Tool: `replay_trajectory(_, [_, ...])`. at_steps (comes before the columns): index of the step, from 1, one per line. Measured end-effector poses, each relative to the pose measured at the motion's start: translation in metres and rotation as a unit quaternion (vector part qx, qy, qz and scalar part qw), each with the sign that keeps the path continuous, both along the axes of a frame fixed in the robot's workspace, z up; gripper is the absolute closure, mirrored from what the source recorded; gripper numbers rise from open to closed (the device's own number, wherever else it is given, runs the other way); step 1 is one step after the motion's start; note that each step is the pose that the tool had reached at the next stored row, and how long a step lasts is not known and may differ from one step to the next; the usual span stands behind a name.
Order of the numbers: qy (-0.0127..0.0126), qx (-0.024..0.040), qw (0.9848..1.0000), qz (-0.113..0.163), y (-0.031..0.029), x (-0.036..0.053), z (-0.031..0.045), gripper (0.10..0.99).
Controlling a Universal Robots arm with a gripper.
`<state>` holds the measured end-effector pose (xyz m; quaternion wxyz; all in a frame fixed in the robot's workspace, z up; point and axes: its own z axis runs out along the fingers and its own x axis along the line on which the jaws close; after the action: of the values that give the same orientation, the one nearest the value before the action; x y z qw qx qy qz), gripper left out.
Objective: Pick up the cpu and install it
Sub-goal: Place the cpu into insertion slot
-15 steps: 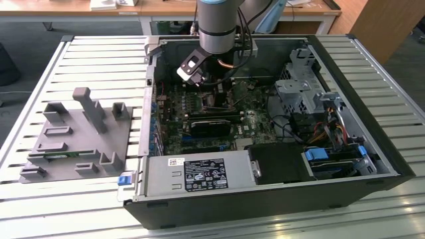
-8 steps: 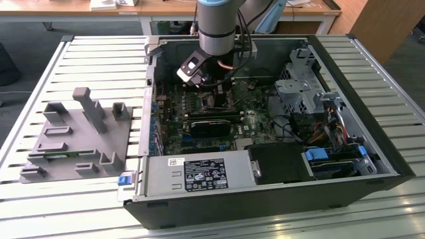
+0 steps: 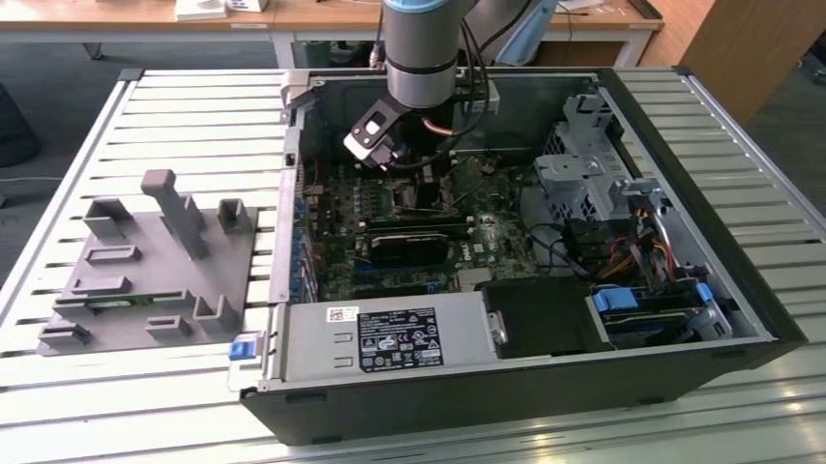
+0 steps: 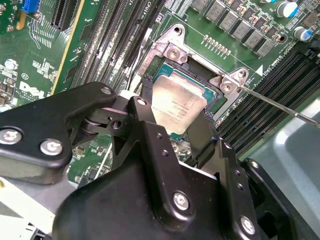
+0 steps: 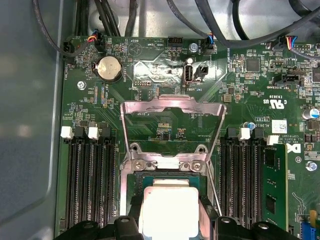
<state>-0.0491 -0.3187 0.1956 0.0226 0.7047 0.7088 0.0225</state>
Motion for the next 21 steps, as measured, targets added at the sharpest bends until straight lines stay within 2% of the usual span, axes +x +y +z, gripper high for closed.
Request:
replay_trajectory(7, [-0.0001, 0.0001, 1.0000, 0.000, 0.0000, 0.0000, -0.0002, 0.549])
replay_trajectory(8, [-0.0001, 0.0001, 1.0000, 0.000, 0.0000, 0.0000, -0.0002, 0.486])
replay_trajectory(21, [0.0000, 0.0000, 1.0000, 0.000, 0.0043, 0.0000, -0.0005, 0.486])
